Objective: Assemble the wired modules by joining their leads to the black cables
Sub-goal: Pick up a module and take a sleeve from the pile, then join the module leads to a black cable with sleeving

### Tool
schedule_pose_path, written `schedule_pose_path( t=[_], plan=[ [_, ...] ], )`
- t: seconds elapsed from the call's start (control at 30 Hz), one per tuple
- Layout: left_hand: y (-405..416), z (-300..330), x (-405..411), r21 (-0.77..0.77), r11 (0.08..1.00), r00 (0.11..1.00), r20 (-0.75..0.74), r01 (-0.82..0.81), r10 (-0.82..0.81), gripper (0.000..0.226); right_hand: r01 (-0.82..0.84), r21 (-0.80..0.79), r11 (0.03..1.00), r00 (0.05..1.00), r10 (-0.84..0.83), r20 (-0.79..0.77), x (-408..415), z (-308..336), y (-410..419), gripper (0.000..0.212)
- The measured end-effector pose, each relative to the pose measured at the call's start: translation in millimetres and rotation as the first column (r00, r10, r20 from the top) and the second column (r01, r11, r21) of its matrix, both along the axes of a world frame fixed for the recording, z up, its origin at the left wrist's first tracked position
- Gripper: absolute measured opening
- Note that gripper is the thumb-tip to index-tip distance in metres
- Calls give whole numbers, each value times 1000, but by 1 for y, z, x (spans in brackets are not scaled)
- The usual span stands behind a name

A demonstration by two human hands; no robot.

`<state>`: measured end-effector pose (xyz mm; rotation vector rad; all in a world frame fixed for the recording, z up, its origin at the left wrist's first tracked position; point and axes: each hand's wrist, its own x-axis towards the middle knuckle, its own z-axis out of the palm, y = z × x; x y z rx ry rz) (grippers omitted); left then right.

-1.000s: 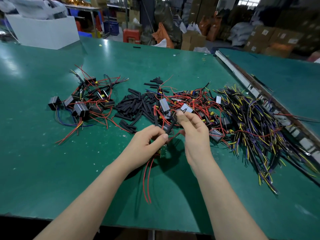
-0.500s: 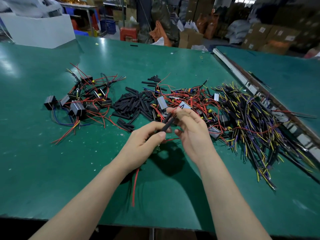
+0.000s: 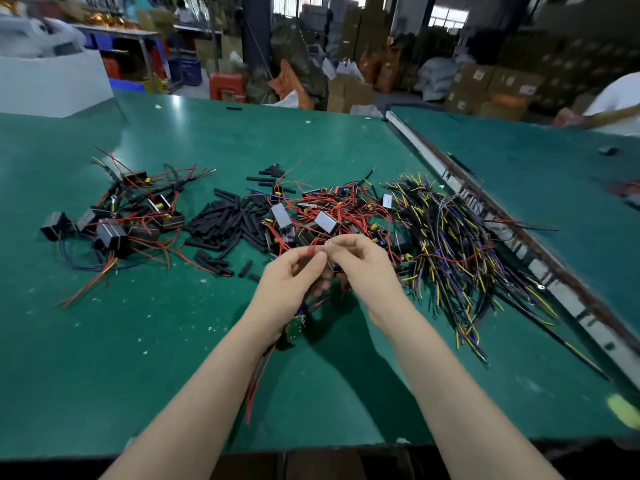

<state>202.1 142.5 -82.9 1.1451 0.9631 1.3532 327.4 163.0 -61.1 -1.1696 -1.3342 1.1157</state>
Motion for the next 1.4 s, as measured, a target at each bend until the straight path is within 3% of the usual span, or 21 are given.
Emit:
schedule_pose_path(
  t=[0.23, 0.37, 0.47, 0.53, 0.63, 0.77, 0.97, 1.07, 1.17, 1.27, 1.4],
  plan=[
    [-1, -2, -7, -48, 998, 999, 24, -43, 44, 17, 140, 111, 984, 935, -168, 312, 41, 35, 29, 10],
    [-2, -1, -4, -20, 999, 999, -42, -35, 34, 18, 326, 158, 932, 675, -347, 651, 75, 29, 42, 15],
    [-3, -1, -5, -10, 999, 997, -74, -35, 35, 17, 553, 229, 801, 515, -545, 662, 102, 22, 43, 23],
    [-4, -1, -5, -6, 999, 995, -87, -39, 39, 18, 663, 160, 732, 465, -569, 678, 117, 16, 42, 28],
    [-3, -1, -6, -12, 998, 994, -95, -56, 54, 18, 709, 49, 703, 461, -515, 723, 137, 13, 44, 40],
    [-4, 0, -6, -21, 997, 993, -95, -76, 74, 18, 680, -24, 733, 500, -439, 747, 150, 20, 44, 38],
    [-4, 1, -6, -61, 995, 995, -59, -79, 75, 19, 750, 149, 645, 390, -612, 688, 145, 32, 41, 29],
    [-4, 1, -5, -79, 994, 996, -53, -81, 77, 18, 676, 244, 695, 405, -627, 665, 141, 44, 34, 26],
    [-4, 2, -5, -89, 993, 995, -72, -77, 71, 20, 431, 410, 804, 411, -579, 704, 126, 60, 28, 23],
    [-5, 3, -6, -139, 989, 999, -16, -45, 43, 39, 167, 430, 887, 426, -458, 780, 101, 67, 26, 22],
    [-6, 3, -7, -149, 988, 999, 6, -45, 46, 42, -84, 386, 919, 283, -349, 893, 76, 46, 17, 21]
  ],
)
